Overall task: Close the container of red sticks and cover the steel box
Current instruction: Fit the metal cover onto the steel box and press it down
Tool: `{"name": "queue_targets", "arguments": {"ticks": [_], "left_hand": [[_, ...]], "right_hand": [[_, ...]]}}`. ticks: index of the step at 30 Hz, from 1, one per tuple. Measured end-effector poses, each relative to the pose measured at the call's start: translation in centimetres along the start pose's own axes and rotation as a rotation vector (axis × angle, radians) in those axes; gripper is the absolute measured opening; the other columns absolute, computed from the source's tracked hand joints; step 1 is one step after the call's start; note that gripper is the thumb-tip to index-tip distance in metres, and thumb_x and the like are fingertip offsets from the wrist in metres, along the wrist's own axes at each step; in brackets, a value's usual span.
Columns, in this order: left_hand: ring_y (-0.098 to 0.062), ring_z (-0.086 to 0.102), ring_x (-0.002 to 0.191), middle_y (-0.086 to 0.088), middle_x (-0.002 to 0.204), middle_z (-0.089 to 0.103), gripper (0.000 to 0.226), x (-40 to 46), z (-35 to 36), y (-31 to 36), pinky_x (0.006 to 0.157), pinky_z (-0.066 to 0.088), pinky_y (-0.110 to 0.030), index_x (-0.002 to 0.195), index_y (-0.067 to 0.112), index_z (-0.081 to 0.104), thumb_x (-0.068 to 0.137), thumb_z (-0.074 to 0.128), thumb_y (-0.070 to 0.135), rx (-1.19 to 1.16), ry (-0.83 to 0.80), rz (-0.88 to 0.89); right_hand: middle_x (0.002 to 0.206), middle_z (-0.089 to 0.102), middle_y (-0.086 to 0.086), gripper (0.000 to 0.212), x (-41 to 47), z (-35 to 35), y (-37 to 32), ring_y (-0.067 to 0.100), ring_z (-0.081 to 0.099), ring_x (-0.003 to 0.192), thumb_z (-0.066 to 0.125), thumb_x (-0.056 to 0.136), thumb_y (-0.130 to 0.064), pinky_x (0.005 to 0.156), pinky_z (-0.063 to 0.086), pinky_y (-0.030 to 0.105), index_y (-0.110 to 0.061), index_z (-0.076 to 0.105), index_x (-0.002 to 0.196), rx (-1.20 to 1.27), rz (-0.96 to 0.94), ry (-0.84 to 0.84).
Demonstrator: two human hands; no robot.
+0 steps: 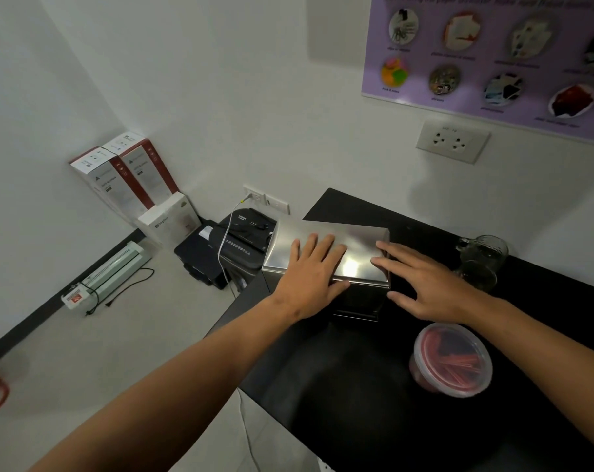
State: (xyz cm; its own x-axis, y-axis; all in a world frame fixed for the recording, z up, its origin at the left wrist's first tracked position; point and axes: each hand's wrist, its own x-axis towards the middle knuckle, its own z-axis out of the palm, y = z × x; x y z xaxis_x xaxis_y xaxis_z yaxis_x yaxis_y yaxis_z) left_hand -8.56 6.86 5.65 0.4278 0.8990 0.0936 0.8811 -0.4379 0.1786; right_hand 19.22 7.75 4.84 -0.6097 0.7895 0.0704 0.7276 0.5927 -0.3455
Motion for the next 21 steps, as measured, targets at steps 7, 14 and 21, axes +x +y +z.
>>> {"name": "queue_targets", "arguments": {"ticks": [7, 14, 21], "left_hand": [[-0.038, 0.021, 0.157, -0.01, 0.168, 0.03, 0.071, 0.0, 0.0, -0.3, 0.127, 0.015, -0.063, 0.159, 0.019, 0.037, 0.1, 0.064, 0.047, 0.008, -0.008, 0.011], [-0.04, 0.025, 0.154, -0.012, 0.166, 0.033, 0.07, 0.0, -0.1, 0.1, 0.125, 0.021, -0.065, 0.157, 0.019, 0.039, 0.098, 0.067, 0.043, 0.043, 0.006, 0.032], [-0.045, 0.046, 0.142, -0.018, 0.152, 0.053, 0.059, -0.3, 0.4, 1.2, 0.116, 0.037, -0.065, 0.143, 0.013, 0.059, 0.088, 0.082, 0.019, 0.032, 0.104, 0.14]], "right_hand": [[0.17, 0.025, -0.004, 0.072, 0.6, 0.6, 0.1, 0.018, 0.023, 0.155, 0.075, 0.092, -0.034, 0.118, 0.026, 0.033, -0.029, 0.042, 0.156, -0.013, 0.019, 0.055], [0.17, 0.023, -0.008, 0.074, 0.4, 0.8, 0.1, 0.01, 0.019, 0.155, 0.076, 0.092, -0.032, 0.119, 0.028, 0.034, -0.03, 0.041, 0.156, 0.044, 0.039, 0.064], [0.17, 0.018, -0.011, 0.077, 0.2, 1.0, 0.0, 0.005, 0.015, 0.154, 0.078, 0.091, -0.029, 0.118, 0.024, 0.029, -0.028, 0.039, 0.158, 0.056, 0.041, 0.077]]}}
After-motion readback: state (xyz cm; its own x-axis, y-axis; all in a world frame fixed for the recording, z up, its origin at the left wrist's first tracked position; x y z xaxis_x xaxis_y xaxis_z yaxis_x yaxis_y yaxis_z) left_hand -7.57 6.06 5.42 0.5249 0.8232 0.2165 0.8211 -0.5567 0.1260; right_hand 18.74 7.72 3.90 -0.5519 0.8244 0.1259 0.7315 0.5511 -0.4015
